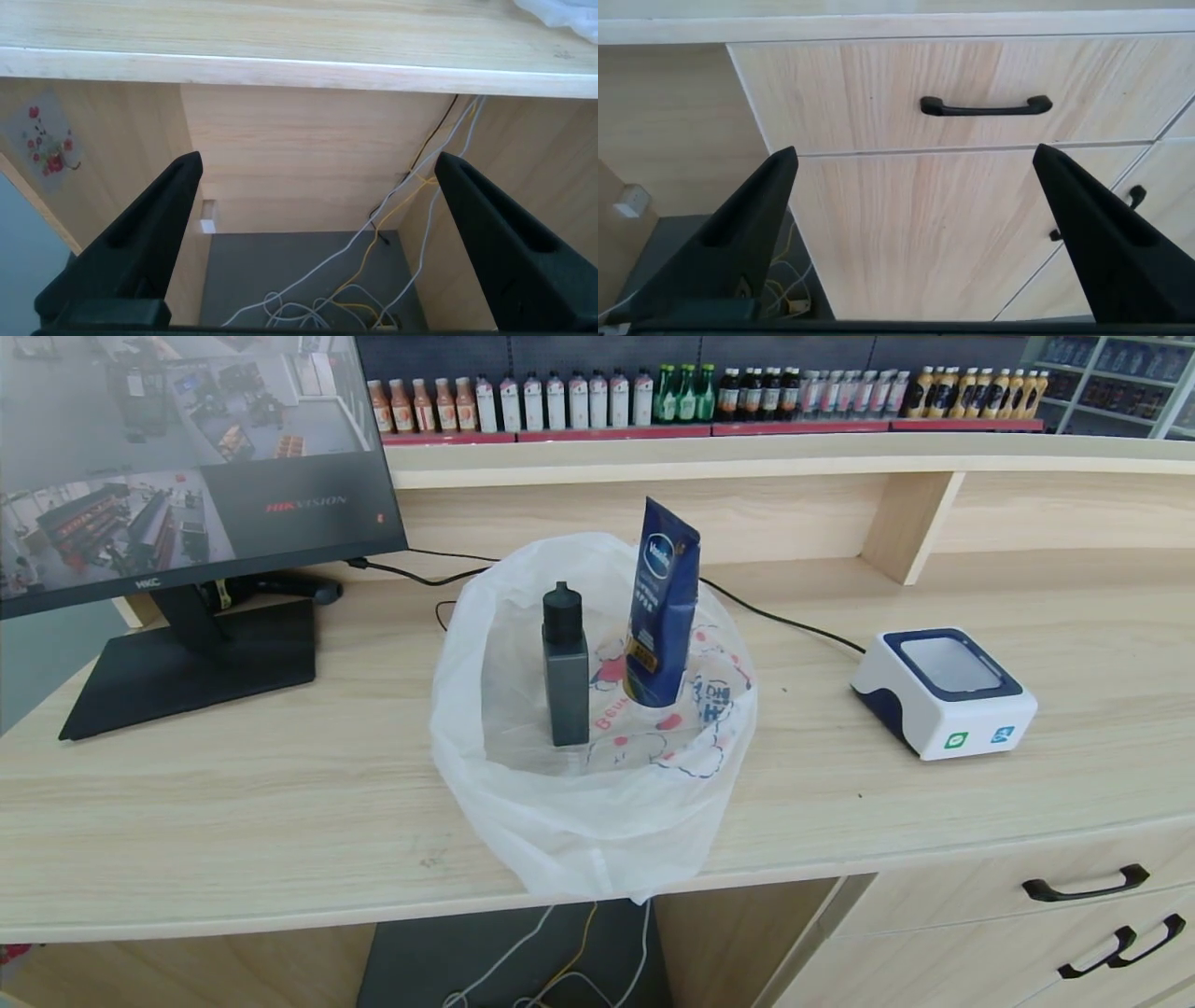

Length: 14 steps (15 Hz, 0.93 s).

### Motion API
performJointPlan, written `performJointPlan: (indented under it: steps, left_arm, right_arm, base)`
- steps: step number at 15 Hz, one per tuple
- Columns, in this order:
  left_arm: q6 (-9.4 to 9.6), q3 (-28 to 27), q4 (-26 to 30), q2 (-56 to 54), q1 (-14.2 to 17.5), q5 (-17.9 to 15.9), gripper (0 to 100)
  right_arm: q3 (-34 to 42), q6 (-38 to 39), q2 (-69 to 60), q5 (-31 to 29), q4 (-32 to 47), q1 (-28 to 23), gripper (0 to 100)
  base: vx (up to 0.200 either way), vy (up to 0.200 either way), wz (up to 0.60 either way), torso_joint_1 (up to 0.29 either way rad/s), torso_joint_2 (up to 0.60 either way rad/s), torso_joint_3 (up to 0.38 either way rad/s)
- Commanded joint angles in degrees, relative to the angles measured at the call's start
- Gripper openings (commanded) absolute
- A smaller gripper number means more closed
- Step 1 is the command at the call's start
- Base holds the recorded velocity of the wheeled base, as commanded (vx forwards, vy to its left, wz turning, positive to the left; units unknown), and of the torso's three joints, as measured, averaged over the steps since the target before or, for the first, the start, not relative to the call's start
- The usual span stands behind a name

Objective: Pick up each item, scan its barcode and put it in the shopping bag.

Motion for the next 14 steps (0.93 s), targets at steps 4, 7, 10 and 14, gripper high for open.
performJointPlan:
  steps: [4, 7, 10, 14]
  left_arm:
    - [0.07, 0.0, 0.0, -0.02, 0.0, -0.05, 100]
    - [0.07, 0.0, 0.0, -0.02, 0.0, -0.05, 100]
    - [-0.02, 0.0, 0.0, -0.02, 0.0, -0.05, 100]
    - [-0.02, 0.0, 0.0, -0.02, 0.0, -0.05, 100]
  right_arm:
    - [-0.04, -0.02, 0.0, 0.0, 0.0, 0.02, 100]
    - [-0.04, -0.02, 0.0, 0.0, 0.0, 0.02, 100]
    - [0.05, -0.02, 0.0, 0.0, 0.0, 0.02, 100]
    - [-0.04, 0.07, 0.0, 0.0, 0.0, 0.02, 100]
  base:
    - [-0.05, 0.0, 0.0, 0.007, 0.0, 0.001]
    - [0.0, -0.067, 0.0, -0.004, 0.0, 0.001]
    - [0.0, -0.2, 0.0, 0.007, 0.01, 0.001]
    - [0.0, -0.2, 0.0, 0.007, 0.0, 0.002]
